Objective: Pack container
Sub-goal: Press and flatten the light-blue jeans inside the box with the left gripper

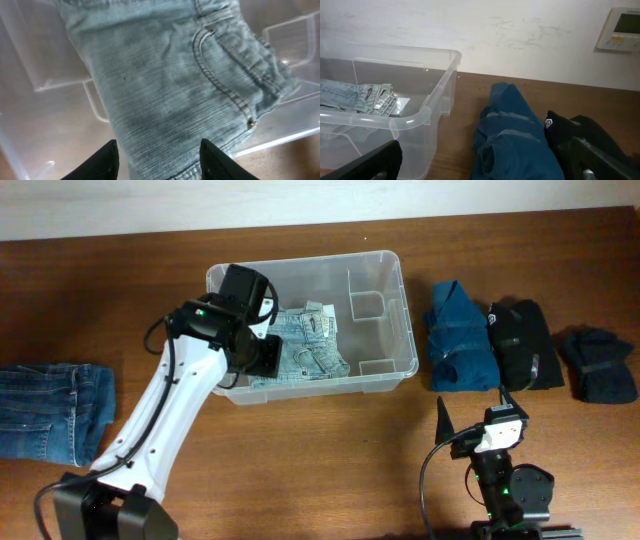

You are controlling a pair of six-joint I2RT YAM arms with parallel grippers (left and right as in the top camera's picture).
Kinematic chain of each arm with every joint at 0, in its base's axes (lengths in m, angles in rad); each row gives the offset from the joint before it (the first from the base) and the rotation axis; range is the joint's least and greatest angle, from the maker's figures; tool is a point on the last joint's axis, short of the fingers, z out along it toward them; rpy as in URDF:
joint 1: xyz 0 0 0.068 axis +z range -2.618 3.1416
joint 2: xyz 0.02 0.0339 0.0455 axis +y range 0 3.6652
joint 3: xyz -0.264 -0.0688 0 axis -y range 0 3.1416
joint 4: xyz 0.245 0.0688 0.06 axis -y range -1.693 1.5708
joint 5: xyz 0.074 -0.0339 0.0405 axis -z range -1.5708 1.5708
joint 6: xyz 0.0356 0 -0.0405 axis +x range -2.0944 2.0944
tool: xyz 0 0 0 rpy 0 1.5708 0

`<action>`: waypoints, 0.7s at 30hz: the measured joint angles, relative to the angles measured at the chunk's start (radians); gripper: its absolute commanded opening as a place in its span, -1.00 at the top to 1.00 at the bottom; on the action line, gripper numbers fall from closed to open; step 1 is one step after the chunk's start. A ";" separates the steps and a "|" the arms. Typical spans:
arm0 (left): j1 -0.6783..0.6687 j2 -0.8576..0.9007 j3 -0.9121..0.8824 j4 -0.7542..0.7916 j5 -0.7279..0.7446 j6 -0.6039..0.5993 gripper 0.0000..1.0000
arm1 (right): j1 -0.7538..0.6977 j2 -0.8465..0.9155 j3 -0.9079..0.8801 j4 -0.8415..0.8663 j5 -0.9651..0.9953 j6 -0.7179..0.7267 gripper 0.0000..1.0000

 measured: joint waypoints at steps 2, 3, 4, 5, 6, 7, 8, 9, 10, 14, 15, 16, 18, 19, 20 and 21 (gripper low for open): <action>0.000 0.001 -0.021 0.006 -0.002 -0.008 -0.04 | 0.000 0.000 0.000 0.000 0.000 0.000 -0.98; 0.000 0.008 -0.037 0.009 -0.003 -0.015 -0.04 | 0.000 0.000 0.000 0.000 0.000 0.000 -0.97; 0.000 0.016 -0.043 0.012 -0.006 -0.018 -0.04 | 0.000 0.000 0.000 0.000 0.000 0.001 -0.97; 0.000 0.029 -0.051 0.026 -0.012 -0.020 -0.04 | 0.000 0.000 0.000 0.000 0.000 0.000 -0.97; 0.000 0.043 -0.056 0.036 -0.018 -0.022 -0.04 | 0.000 0.000 0.000 0.000 0.000 0.000 -0.97; 0.000 0.058 -0.061 0.049 -0.025 -0.023 -0.04 | 0.000 0.000 0.000 0.000 0.000 0.001 -0.97; 0.000 0.083 -0.066 0.061 -0.034 -0.026 -0.04 | 0.000 0.000 0.000 0.000 0.000 0.001 -0.97; 0.000 0.106 -0.069 0.071 -0.043 -0.026 -0.06 | 0.000 0.000 0.000 0.000 0.000 0.000 -0.97; 0.000 0.131 -0.071 0.082 -0.052 -0.026 -0.06 | 0.000 0.000 0.000 0.000 0.000 0.001 -0.97; 0.003 0.232 -0.072 0.125 -0.095 -0.031 -0.11 | 0.000 0.000 0.000 0.000 0.000 0.001 -0.97; 0.004 0.260 -0.073 0.131 -0.112 -0.031 -0.11 | 0.000 0.000 0.000 0.000 0.000 0.000 -0.97; 0.005 0.277 -0.073 0.134 -0.120 -0.031 -0.11 | 0.000 0.000 0.000 0.000 0.000 0.000 -0.97; 0.008 0.304 -0.074 0.150 -0.143 -0.032 -0.11 | 0.000 0.000 0.000 0.000 0.000 0.000 -0.97; 0.011 0.307 -0.074 0.150 -0.145 -0.032 -0.11 | 0.000 0.000 0.000 0.000 0.000 0.000 -0.97; 0.016 0.307 -0.074 0.152 -0.146 -0.032 -0.10 | 0.000 0.000 0.000 0.000 0.000 0.000 -0.97; 0.024 0.307 -0.073 0.154 -0.146 -0.032 -0.10 | 0.000 0.000 0.000 0.000 0.000 0.000 -0.97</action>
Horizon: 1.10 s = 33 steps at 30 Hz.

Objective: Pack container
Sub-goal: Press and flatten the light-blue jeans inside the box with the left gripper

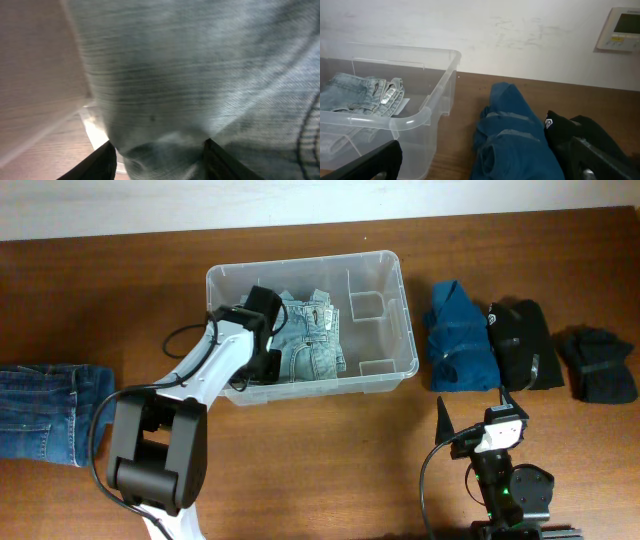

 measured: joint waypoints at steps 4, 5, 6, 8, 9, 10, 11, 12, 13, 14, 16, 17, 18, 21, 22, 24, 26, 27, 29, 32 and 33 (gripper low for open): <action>0.037 0.002 0.025 -0.024 -0.012 0.000 -0.09 | 0.000 0.000 0.000 0.000 0.000 0.000 -0.97; 0.049 0.004 0.040 -0.037 -0.018 0.000 -0.09 | 0.000 0.000 0.000 0.000 0.000 0.000 -0.97; 0.057 0.005 0.055 -0.046 -0.022 0.000 -0.09 | 0.000 0.000 0.000 0.000 0.000 0.000 -0.97; 0.070 0.006 0.103 -0.062 -0.031 0.000 -0.09 | 0.000 0.000 0.000 0.000 0.000 0.000 -0.97; 0.071 0.006 0.126 -0.069 -0.036 0.000 -0.09 | 0.000 0.000 0.000 0.000 0.000 0.000 -0.97; 0.071 0.008 0.160 -0.078 -0.038 0.000 -0.09 | 0.000 0.000 0.000 0.000 0.000 0.000 -0.97; 0.068 0.009 0.192 -0.086 -0.040 0.000 -0.09 | 0.000 0.000 0.000 0.000 0.000 0.000 -0.97; 0.060 0.010 0.241 -0.087 -0.040 0.000 -0.09 | 0.000 0.000 0.000 0.000 0.000 0.000 -0.97; 0.047 0.010 0.287 -0.085 -0.038 0.000 -0.04 | 0.000 0.000 0.000 0.000 0.000 0.000 -0.97; 0.037 0.010 0.308 -0.072 -0.026 0.004 0.11 | 0.000 0.000 0.000 0.000 0.000 0.000 -0.97; 0.008 0.010 0.335 -0.025 0.016 0.010 0.17 | 0.000 0.000 0.000 0.000 0.000 0.000 -0.97; -0.006 0.010 0.335 0.000 0.037 0.016 0.17 | 0.000 0.000 0.000 0.000 0.000 -0.001 -0.97; -0.026 0.011 0.336 0.033 0.058 0.023 0.17 | 0.000 0.000 0.000 0.000 0.000 0.000 -0.97; -0.094 0.029 0.339 0.104 0.101 0.026 0.16 | 0.000 0.000 0.000 0.000 0.000 0.000 -0.97; -0.117 0.037 0.339 0.134 0.109 0.026 0.15 | 0.000 0.000 0.000 0.000 0.000 0.000 -0.97; -0.152 0.053 0.339 0.161 0.120 0.026 0.15 | 0.000 0.000 0.000 0.000 0.000 0.000 -0.97; -0.193 0.078 0.339 0.195 0.126 0.026 0.14 | 0.000 0.000 0.000 0.000 0.000 0.000 -0.97; -0.209 0.090 0.339 0.205 0.128 0.026 0.14 | 0.000 0.000 0.000 0.000 0.000 0.000 -0.97; -0.233 0.119 0.339 0.237 0.131 0.026 0.15 | 0.000 0.000 0.000 0.000 0.000 0.000 -0.97; -0.247 0.161 0.339 0.248 0.135 0.026 0.14 | 0.000 0.000 0.000 0.000 0.000 0.001 -0.97; -0.249 0.179 0.339 0.250 0.136 0.026 0.14 | 0.000 0.000 0.000 0.000 0.000 0.000 -0.97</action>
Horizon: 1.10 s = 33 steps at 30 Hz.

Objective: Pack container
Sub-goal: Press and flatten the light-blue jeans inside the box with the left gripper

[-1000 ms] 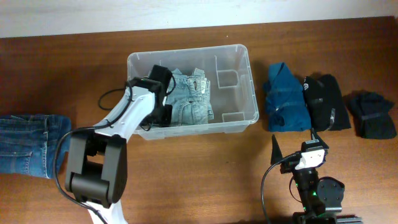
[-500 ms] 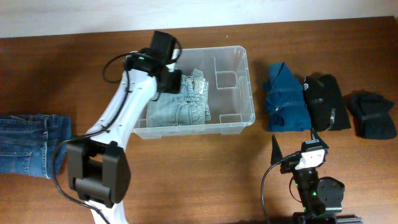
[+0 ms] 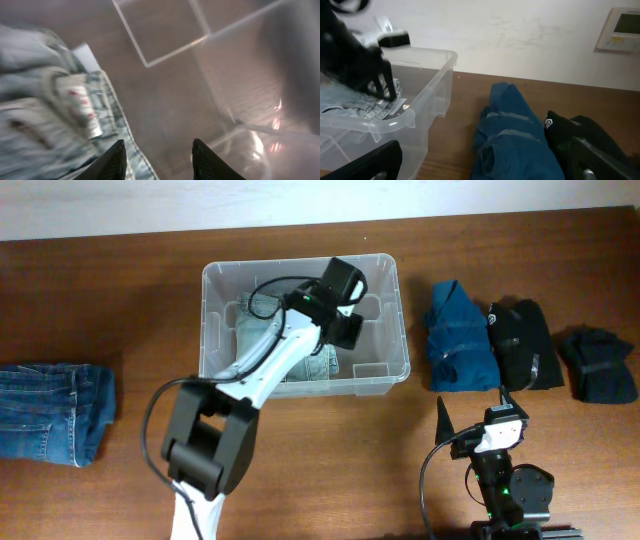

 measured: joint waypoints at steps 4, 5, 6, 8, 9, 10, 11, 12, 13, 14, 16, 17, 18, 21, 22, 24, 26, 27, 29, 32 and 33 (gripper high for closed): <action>0.000 0.048 0.000 0.000 0.002 0.000 0.15 | 0.000 0.000 0.000 0.000 0.000 -0.001 -0.97; 0.001 0.049 0.000 -0.001 0.000 0.000 0.15 | 0.000 0.000 0.000 0.000 0.000 0.000 -0.97; 0.001 0.049 0.000 -0.001 -0.007 0.000 0.15 | 0.000 0.000 0.000 0.000 0.000 -0.001 -0.97; 0.001 0.049 0.000 -0.017 -0.030 0.000 0.16 | 0.000 0.000 0.000 0.000 0.000 0.000 -0.97; 0.001 0.049 0.000 -0.020 -0.037 0.000 0.17 | 0.000 0.000 0.000 0.000 0.000 0.000 -0.97; 0.001 0.049 0.000 -0.020 -0.043 0.000 0.22 | 0.000 0.000 0.000 0.000 0.000 0.000 -0.97; 0.001 0.049 0.000 -0.019 -0.047 0.000 0.26 | 0.000 0.000 0.000 0.000 0.000 0.000 -0.97; 0.001 0.049 0.000 -0.019 -0.048 0.002 0.26 | 0.000 0.000 0.000 0.000 0.000 0.000 -0.97; 0.001 0.049 0.000 -0.016 -0.047 0.004 0.27 | 0.000 0.000 0.000 0.000 0.000 0.000 -0.97; 0.001 0.050 0.000 -0.010 -0.046 0.004 0.27 | 0.000 0.000 0.000 0.000 0.000 0.000 -0.97; 0.001 0.051 0.000 0.007 -0.028 0.005 0.27 | 0.000 0.000 0.000 0.000 0.000 0.000 -0.97; 0.001 0.055 0.000 0.016 -0.021 0.011 0.27 | 0.000 0.000 0.000 0.000 0.000 0.000 -0.97; 0.001 0.061 0.000 0.022 -0.016 0.018 0.27 | 0.000 0.000 0.000 0.000 0.000 0.000 -0.97; 0.001 0.098 0.000 0.030 -0.002 0.037 0.46 | 0.000 0.000 0.000 0.000 0.000 0.000 -0.96; 0.001 0.112 0.000 0.037 0.004 0.041 0.53 | 0.000 0.000 0.000 0.000 0.000 0.000 -0.97; 0.001 0.117 0.001 0.042 0.006 0.049 0.52 | 0.000 0.000 0.000 0.000 0.000 -0.001 -0.97; 0.001 0.117 0.001 0.042 0.006 0.052 -0.08 | 0.000 0.000 0.000 0.000 0.000 0.000 -0.97; 0.001 0.117 0.001 0.042 0.006 0.056 -0.44 | 0.000 0.000 0.000 0.000 0.000 0.000 -0.96; -0.001 0.117 0.002 0.042 0.010 0.058 -0.97 | 0.000 0.000 0.000 0.000 0.000 0.000 -0.97; -0.008 0.117 0.006 0.037 0.007 0.059 -0.98 | 0.000 0.000 0.000 0.000 0.000 0.000 -0.97; -0.008 0.117 0.006 0.036 0.006 0.060 -0.99 | 0.000 0.000 0.000 0.000 0.000 0.000 -0.97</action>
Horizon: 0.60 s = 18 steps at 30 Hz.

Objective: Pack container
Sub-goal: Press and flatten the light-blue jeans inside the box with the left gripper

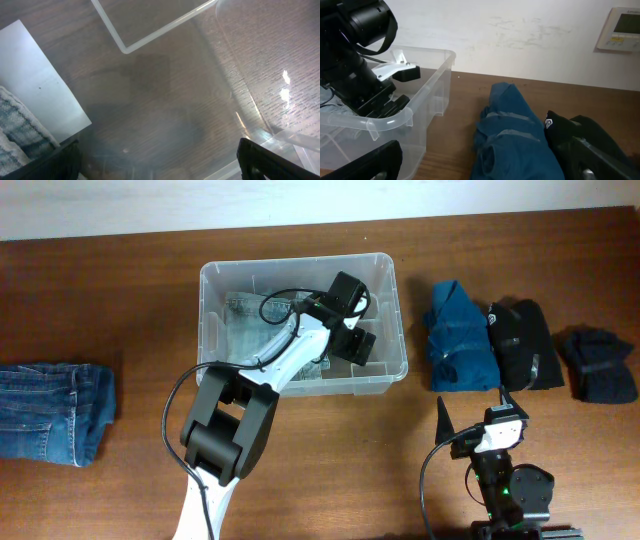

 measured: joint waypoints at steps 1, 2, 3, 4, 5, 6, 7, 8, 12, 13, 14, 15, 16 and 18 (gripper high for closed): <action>0.000 0.000 0.002 -0.004 0.000 0.000 -0.99 | 0.000 0.000 0.000 0.000 0.000 0.000 -0.97; 0.000 0.000 0.002 -0.004 0.000 0.000 -0.99 | 0.000 0.000 0.000 0.000 0.000 0.000 -0.97; 0.000 0.000 0.002 -0.005 0.000 0.000 -0.99 | 0.000 0.000 0.000 0.000 0.000 0.000 -0.97; 0.000 0.000 0.002 -0.005 0.000 0.000 -0.99 | 0.000 0.000 0.000 0.000 0.000 0.000 -0.97; 0.000 0.000 0.002 -0.005 0.000 0.000 -0.98 | 0.000 0.000 0.000 0.000 0.000 0.000 -0.97; 0.000 0.000 0.004 -0.007 0.000 0.000 -0.98 | 0.000 0.000 0.000 0.000 0.000 0.000 -0.97; 0.000 0.000 0.008 -0.012 0.000 0.000 -0.99 | 0.000 0.000 0.000 0.000 0.000 0.000 -0.97; 0.000 0.000 0.017 -0.026 0.000 0.000 -0.99 | 0.000 0.000 0.000 0.000 0.000 0.000 -0.97; 0.003 0.007 0.109 -0.120 -0.008 0.000 -0.98 | 0.000 0.000 0.000 0.000 0.000 0.000 -0.97; 0.006 0.009 0.135 -0.135 -0.011 0.000 -0.99 | 0.000 0.000 0.000 0.000 0.000 0.000 -0.97; 0.011 0.012 0.195 -0.185 -0.012 0.000 -0.99 | 0.000 0.000 0.000 0.000 0.000 0.000 -0.97; 0.014 0.013 0.233 -0.218 -0.013 0.001 -0.99 | 0.000 0.000 0.000 0.000 0.000 0.000 -0.97; 0.019 0.015 0.282 -0.262 -0.016 0.002 -0.99 | 0.000 0.000 0.000 0.000 0.000 0.000 -0.97; 0.030 0.018 0.391 -0.364 -0.017 0.004 -0.99 | 0.000 0.000 0.000 0.000 0.000 0.000 -0.97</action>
